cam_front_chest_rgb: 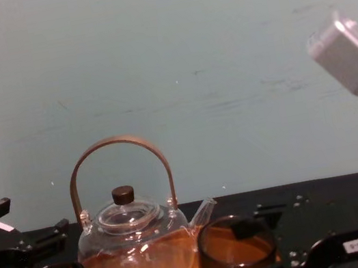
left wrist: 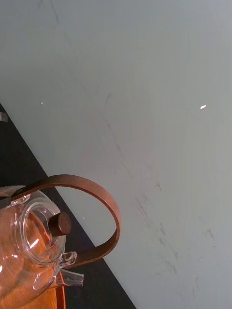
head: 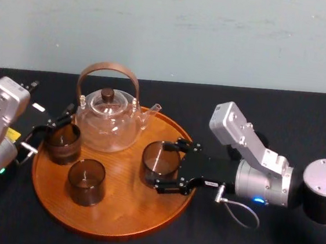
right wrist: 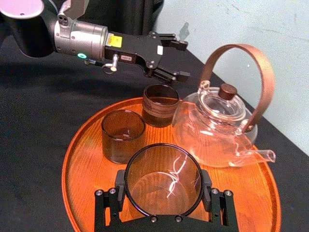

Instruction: Pick up the glass from the table and place it on the tray.

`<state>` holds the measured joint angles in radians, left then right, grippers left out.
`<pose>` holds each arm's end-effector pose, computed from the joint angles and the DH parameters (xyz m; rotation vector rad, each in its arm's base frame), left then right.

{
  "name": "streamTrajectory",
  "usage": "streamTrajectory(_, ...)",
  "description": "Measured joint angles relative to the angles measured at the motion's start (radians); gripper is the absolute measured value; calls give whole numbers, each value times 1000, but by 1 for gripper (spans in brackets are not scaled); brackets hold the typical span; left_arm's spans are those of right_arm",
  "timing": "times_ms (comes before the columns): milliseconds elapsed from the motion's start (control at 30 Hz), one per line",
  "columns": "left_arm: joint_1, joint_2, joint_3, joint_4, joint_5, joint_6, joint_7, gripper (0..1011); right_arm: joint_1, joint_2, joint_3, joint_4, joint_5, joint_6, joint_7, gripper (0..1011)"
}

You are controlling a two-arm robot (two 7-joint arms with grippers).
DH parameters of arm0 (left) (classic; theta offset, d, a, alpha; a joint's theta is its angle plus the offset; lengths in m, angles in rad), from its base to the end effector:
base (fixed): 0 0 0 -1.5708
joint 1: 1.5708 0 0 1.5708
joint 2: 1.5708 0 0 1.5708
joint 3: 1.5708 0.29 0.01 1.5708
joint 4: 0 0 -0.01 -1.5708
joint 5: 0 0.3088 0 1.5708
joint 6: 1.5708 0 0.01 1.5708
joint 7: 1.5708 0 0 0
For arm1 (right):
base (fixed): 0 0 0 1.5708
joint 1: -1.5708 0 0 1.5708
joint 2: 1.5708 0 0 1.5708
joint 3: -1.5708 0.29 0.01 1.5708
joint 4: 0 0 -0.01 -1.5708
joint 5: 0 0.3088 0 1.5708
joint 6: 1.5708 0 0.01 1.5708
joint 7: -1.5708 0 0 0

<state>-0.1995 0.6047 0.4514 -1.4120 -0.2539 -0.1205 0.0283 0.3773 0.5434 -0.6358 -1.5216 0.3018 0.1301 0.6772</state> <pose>0.3581 0.0827 -0.3023 0.3045 -0.2850 1.2480 0.3820 0.0030 -0.2488 -0.3704 -0.1051 -0.4032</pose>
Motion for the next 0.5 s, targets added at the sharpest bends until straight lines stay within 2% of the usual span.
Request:
streamTrajectory(233,0,0,0,0,0,0,0,1002,14,-32,-25,43,3,-18,12,908)
streamTrajectory(500,0,0,0,0,0,0,0,1001,16,-56,-36,96,18,-54,21,908)
